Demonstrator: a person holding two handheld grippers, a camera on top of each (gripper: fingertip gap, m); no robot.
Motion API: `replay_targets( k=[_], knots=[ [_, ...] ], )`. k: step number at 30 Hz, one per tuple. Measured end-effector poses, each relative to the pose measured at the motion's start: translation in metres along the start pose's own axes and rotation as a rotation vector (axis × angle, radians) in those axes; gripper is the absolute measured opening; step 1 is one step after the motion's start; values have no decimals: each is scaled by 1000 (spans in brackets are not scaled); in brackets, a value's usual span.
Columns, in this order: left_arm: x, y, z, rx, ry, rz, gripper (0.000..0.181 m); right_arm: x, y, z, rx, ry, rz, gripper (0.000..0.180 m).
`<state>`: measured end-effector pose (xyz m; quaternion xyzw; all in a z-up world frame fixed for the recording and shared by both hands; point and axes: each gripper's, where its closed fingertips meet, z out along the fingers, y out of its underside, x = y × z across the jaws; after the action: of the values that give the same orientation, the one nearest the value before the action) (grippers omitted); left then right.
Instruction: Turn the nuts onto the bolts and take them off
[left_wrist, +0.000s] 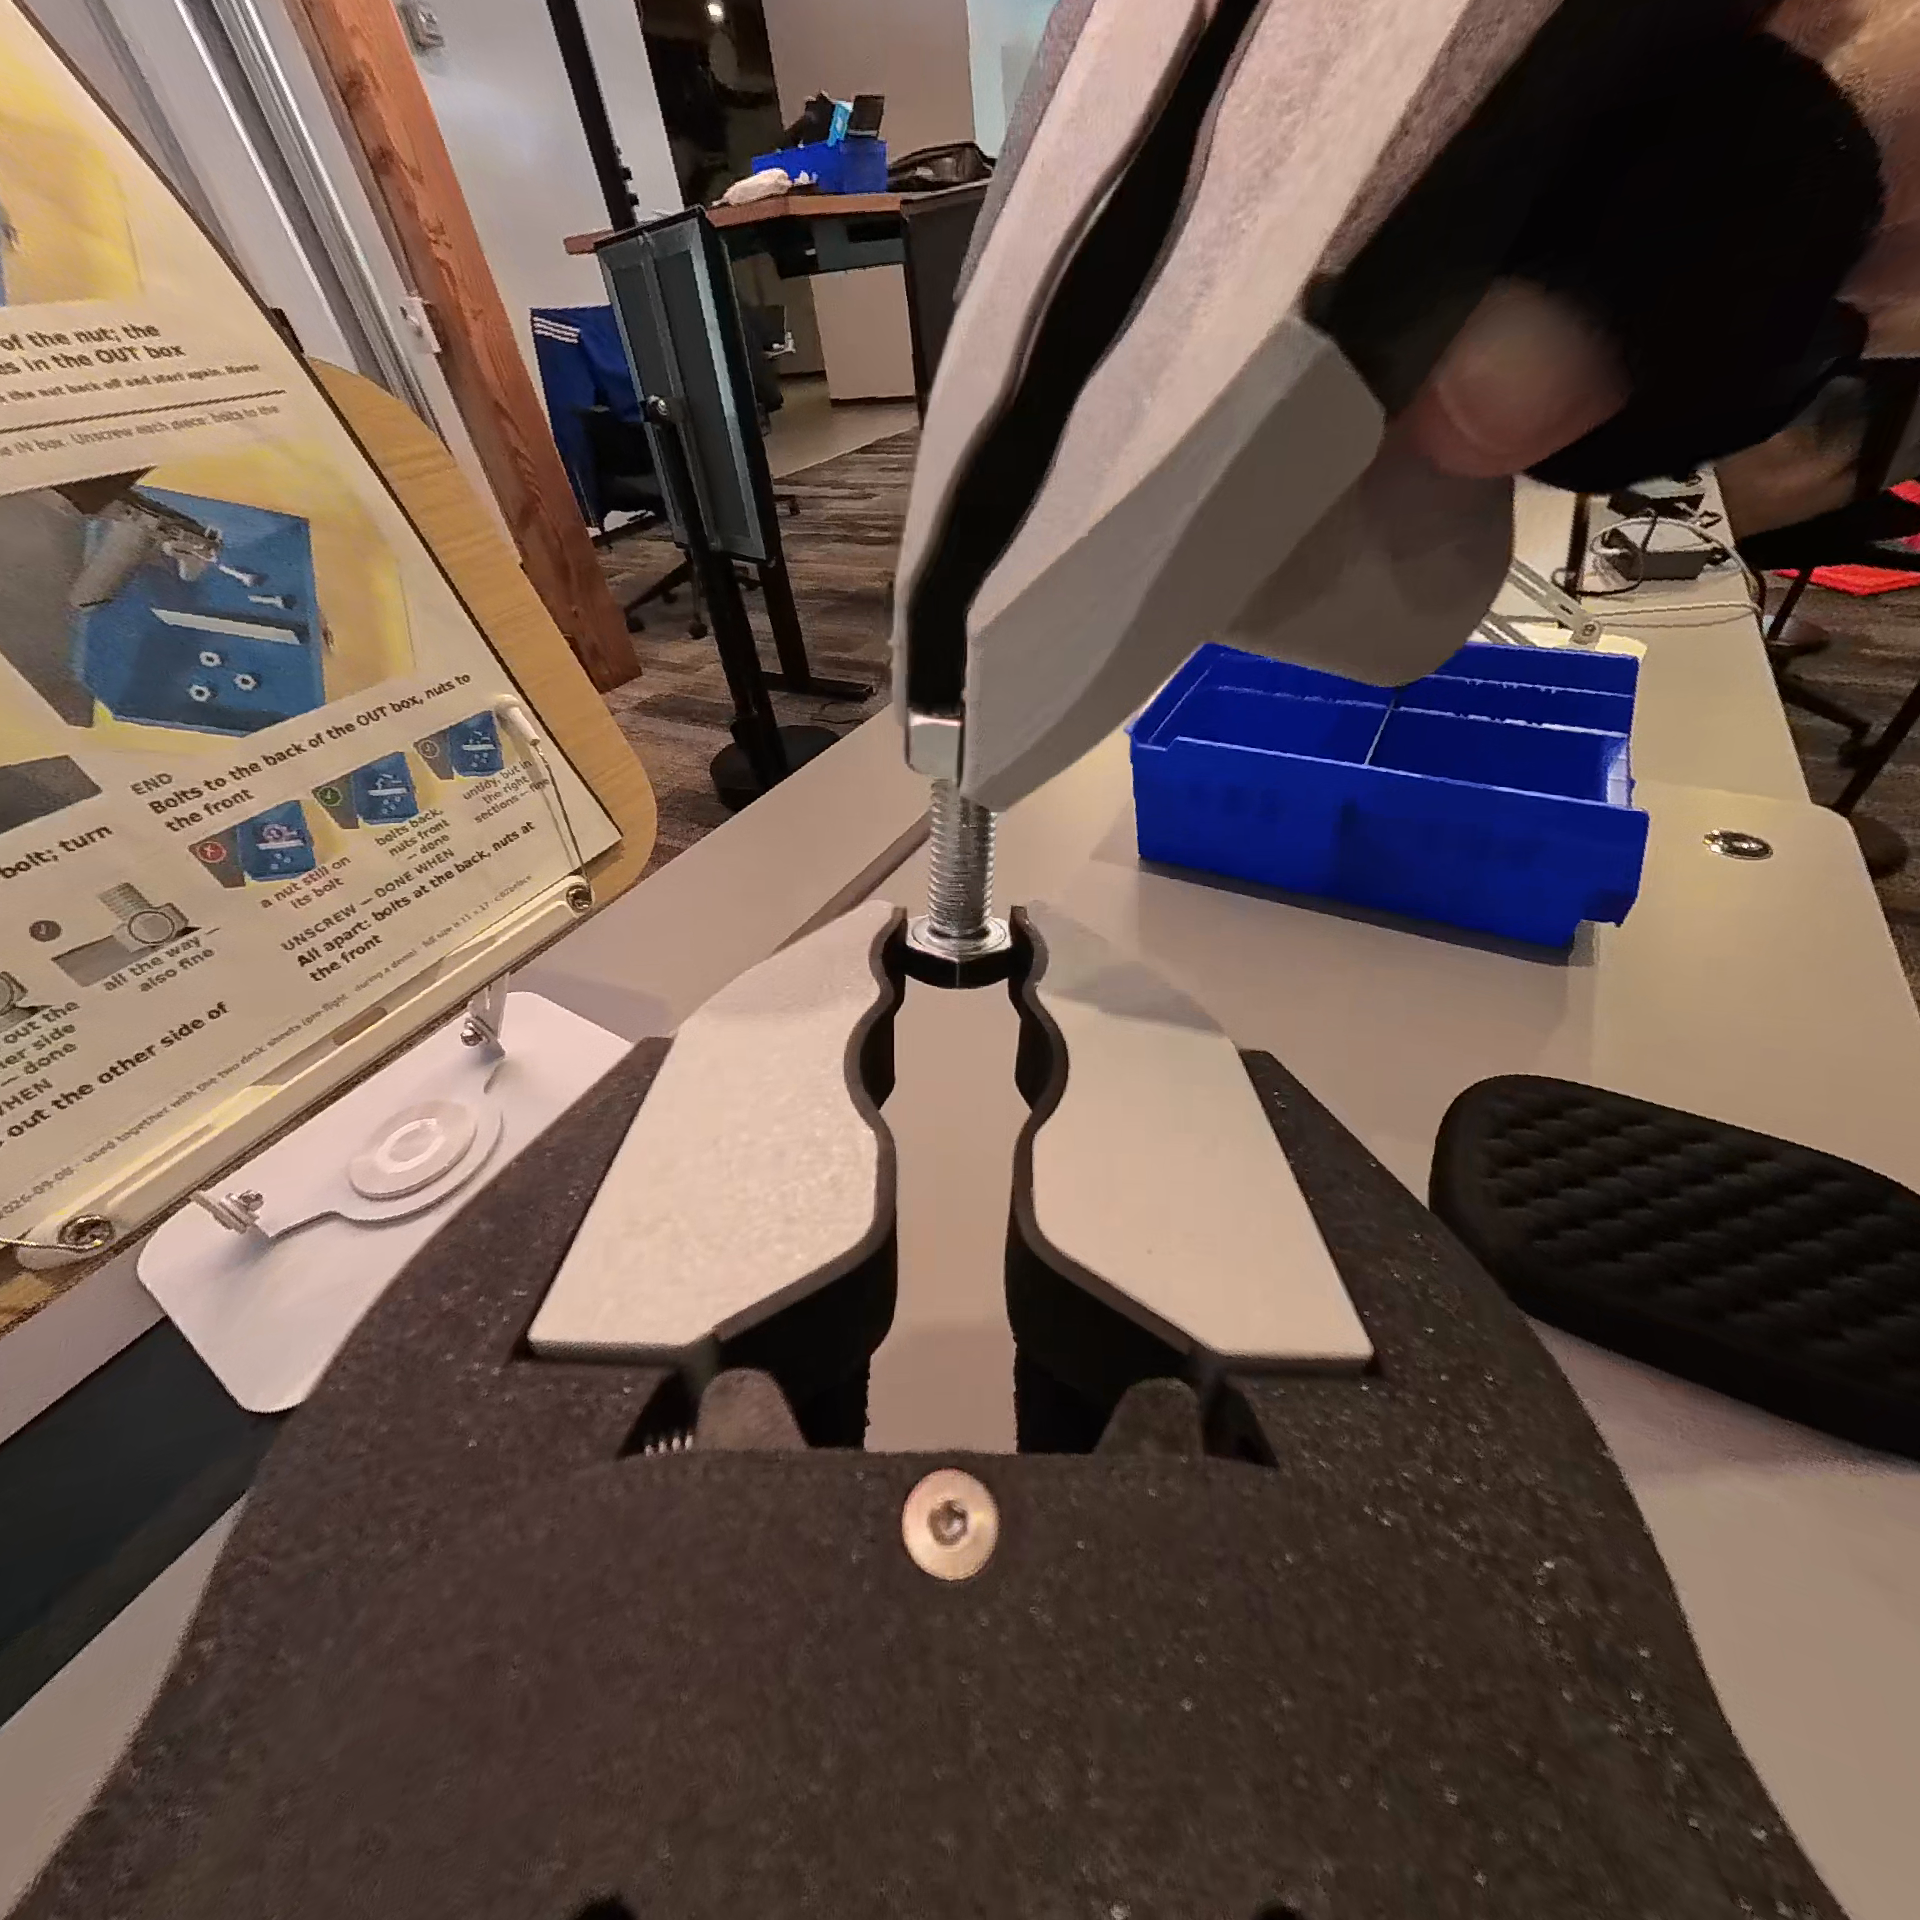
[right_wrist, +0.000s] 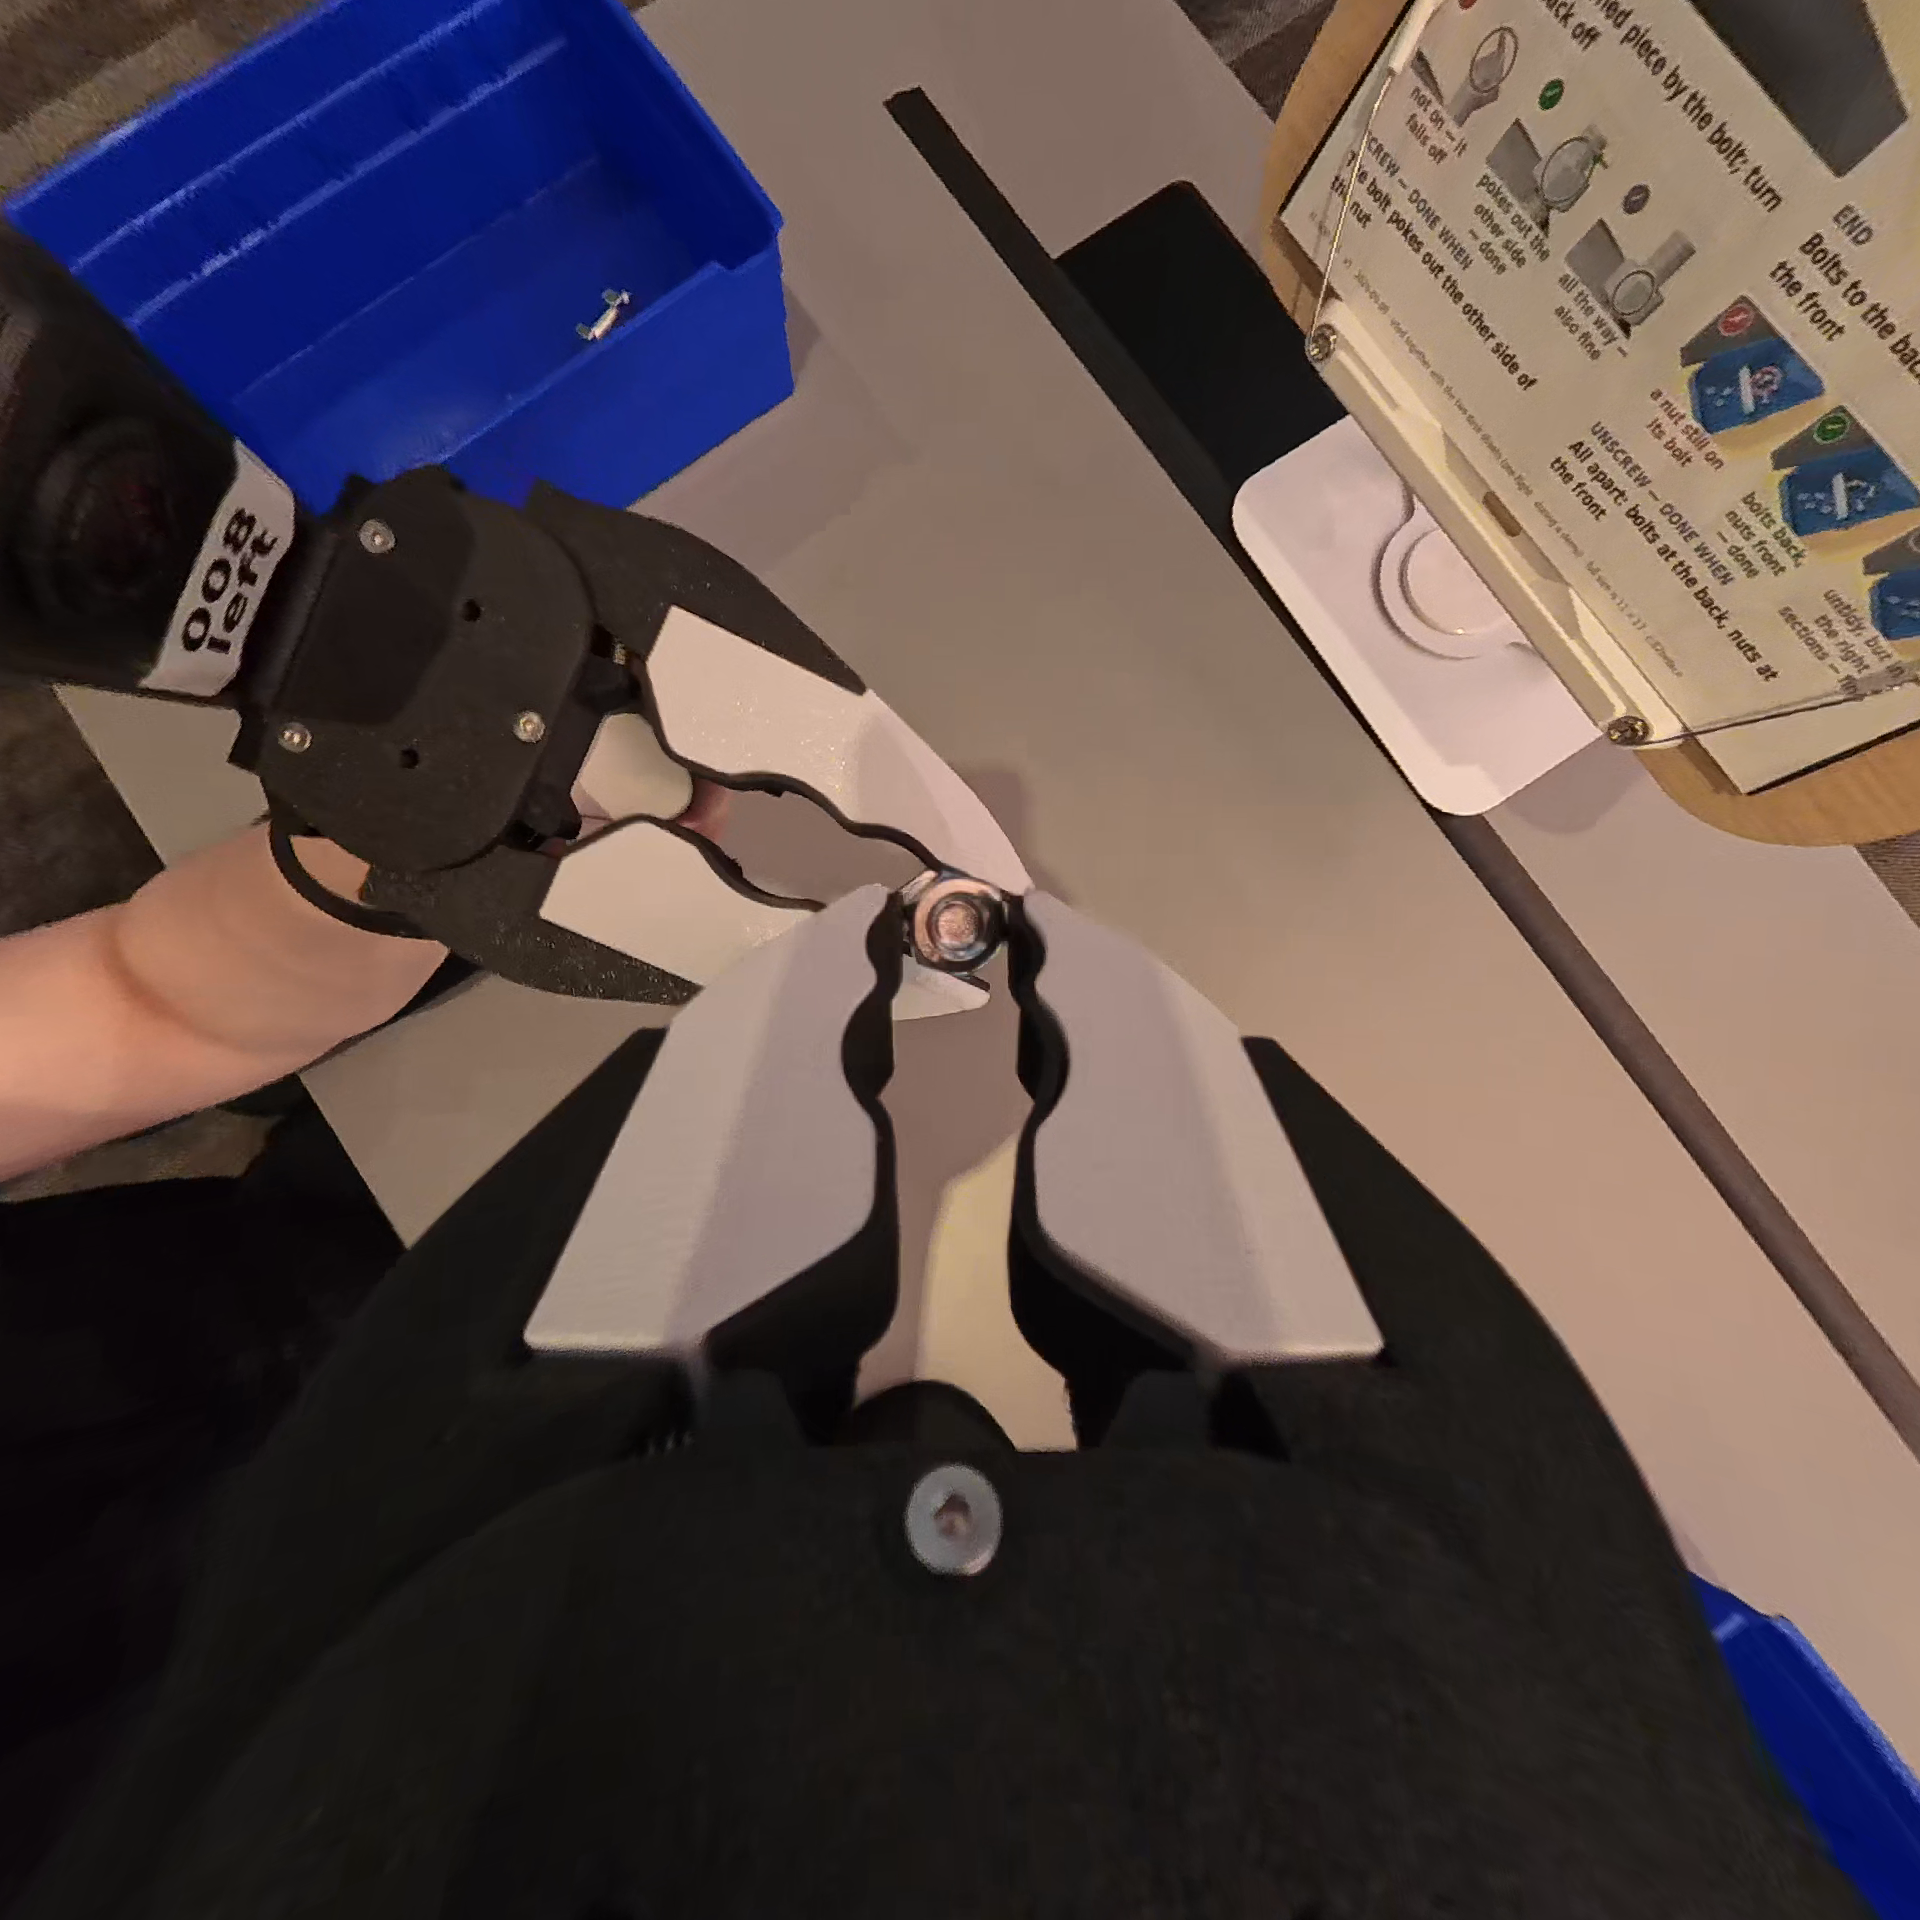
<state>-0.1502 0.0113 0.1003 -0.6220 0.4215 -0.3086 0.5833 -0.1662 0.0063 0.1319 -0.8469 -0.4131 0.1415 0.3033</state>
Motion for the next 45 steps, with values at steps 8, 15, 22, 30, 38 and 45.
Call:
replay_targets(
  k=[8,15,22,30,38,45],
  knots=[
    [29,0,-10,-16,250,-10,18,-17,13,-8,-58,-145,-303,18],
    [65,4,-23,-41,516,-19,18,-43,38,-22,-2,-357,-675,18],
    [35,3,-10,-34,274,23,18,-17,13,-20,96,-183,-395,41],
    [-4,-4,-4,-6,-75,76,18,7,2,-13,160,-44,116,47],
    [-10,1,0,-45,-161,140,18,7,0,-2,141,-57,166,43],
    [-10,2,1,-50,-169,150,18,7,4,3,109,-69,157,19]
  ],
)
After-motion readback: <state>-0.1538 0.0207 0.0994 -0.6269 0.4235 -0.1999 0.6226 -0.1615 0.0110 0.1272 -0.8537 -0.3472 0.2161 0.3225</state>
